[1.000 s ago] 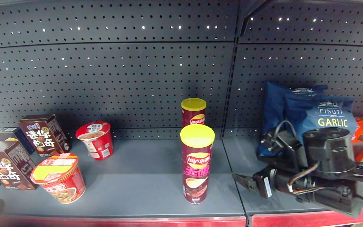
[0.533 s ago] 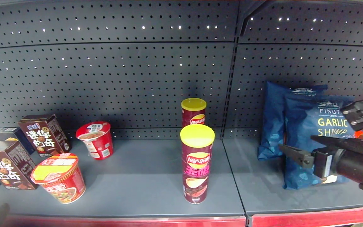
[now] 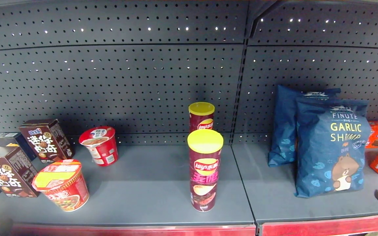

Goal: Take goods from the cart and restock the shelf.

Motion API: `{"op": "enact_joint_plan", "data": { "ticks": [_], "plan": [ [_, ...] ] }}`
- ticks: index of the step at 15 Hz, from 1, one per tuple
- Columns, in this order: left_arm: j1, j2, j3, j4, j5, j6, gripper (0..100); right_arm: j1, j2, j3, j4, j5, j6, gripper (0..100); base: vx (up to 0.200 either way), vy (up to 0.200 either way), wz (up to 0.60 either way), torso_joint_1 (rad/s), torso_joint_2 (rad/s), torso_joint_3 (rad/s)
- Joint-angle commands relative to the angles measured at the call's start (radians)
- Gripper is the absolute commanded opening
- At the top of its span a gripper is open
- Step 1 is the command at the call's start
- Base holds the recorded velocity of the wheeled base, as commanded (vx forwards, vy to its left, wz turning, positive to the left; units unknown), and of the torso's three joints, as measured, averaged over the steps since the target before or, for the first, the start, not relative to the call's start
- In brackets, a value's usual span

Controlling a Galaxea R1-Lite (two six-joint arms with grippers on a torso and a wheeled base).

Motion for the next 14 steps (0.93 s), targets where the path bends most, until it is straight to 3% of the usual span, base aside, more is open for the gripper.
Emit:
{"op": "enact_joint_plan", "data": {
  "ticks": [1, 4, 6, 8, 12, 14],
  "plan": [
    [-0.002, -0.010, 0.014, -0.001, 0.000, 0.000, 100, -0.109, -0.238, 0.033, 0.127, -0.006, -0.004, 100, 0.000, 0.000, 0.00, 0.000, 0.00, 0.000],
    [-0.011, -0.043, 0.057, -0.001, -0.005, -0.009, 100, -0.078, -0.417, 0.133, 0.165, 0.035, -0.024, 100, 0.000, 0.000, 0.00, 0.000, 0.00, 0.000],
    [-0.068, -0.091, 0.100, -0.001, -0.003, -0.016, 100, -0.052, -0.593, 0.217, 0.202, 0.072, -0.070, 100, 0.000, 0.000, 0.00, 0.000, 0.00, 0.000],
    [-0.086, -0.106, 0.112, -0.001, 0.000, -0.017, 100, -0.061, -0.633, 0.231, 0.219, 0.075, -0.061, 100, 0.000, 0.000, 0.00, 0.000, 0.00, 0.000],
    [-0.074, -0.119, 0.161, -0.001, 0.018, -0.019, 100, -0.075, -0.639, 0.228, 0.234, 0.101, -0.059, 100, 0.000, 0.000, 0.00, 0.000, 0.00, 0.000],
    [-0.031, -0.119, 0.184, -0.003, 0.100, -0.045, 100, -0.107, -0.690, 0.228, 0.238, 0.099, -0.053, 100, 0.000, 0.000, 0.00, 0.000, 0.00, 0.000]
  ]
}}
